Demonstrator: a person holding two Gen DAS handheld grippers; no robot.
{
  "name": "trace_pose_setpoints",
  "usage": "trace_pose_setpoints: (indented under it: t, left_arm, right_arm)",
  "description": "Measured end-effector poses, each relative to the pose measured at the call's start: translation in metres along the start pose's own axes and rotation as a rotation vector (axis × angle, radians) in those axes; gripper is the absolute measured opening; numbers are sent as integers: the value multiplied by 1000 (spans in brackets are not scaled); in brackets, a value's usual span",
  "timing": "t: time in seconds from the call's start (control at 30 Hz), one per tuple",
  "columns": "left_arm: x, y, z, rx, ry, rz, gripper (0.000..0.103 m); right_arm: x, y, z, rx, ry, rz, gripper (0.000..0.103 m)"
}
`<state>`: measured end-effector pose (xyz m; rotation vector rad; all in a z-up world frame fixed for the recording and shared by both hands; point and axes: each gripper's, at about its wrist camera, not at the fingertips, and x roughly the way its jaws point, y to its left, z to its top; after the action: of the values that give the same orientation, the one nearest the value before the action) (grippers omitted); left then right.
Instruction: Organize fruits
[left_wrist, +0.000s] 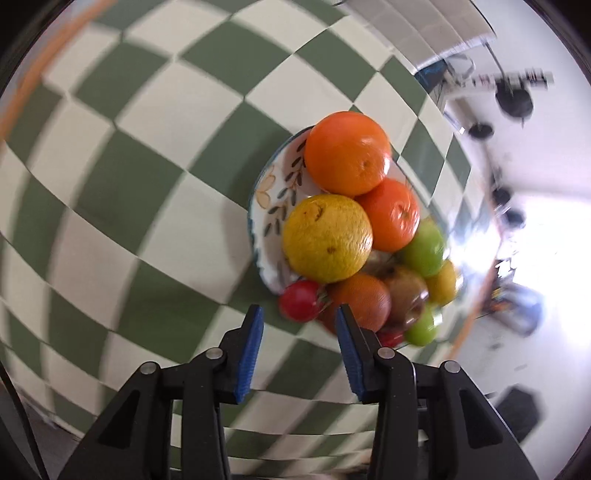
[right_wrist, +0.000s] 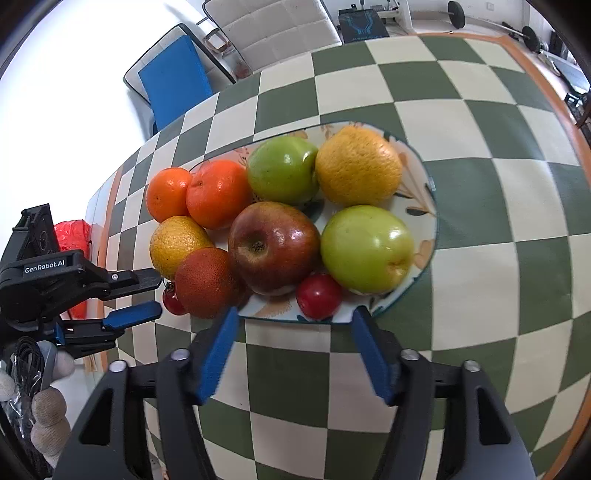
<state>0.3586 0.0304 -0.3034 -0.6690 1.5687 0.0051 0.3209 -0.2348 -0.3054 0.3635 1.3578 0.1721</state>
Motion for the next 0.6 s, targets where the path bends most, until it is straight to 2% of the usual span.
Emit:
trace_pose_setpoints:
  t: [0.03, 0.07, 0.13, 0.23, 0.37, 0.47, 0.6]
  left_arm:
    - [-6, -7, -6, 60, -29, 66, 54]
    - [-8, -11, -10, 96, -50, 106, 59]
    - [-15, -21, -21, 188, -110, 216, 80]
    - [-17, -31, -33, 275, -163, 322, 93]
    - [-23, -39, -46, 346, -223, 366, 97]
    - [-34, -44, -56, 396, -269, 363, 97]
    - [-47, -55, -69, 442, -292, 348, 97]
  right_arm:
    - [-5, 0, 0, -3, -5, -15, 80]
    - [-13, 0, -1, -12, -16, -46, 84]
    - [-26, -1, -2, -27, -36, -90, 90]
    - [-42, -2, -1, -50, -62, -177, 96]
    - [-60, -2, 0, -68, -106, -229, 99]
    - [-71, -1, -1, -74, -131, -254, 99]
    - [-90, 0, -7, -56, -156, -259, 99]
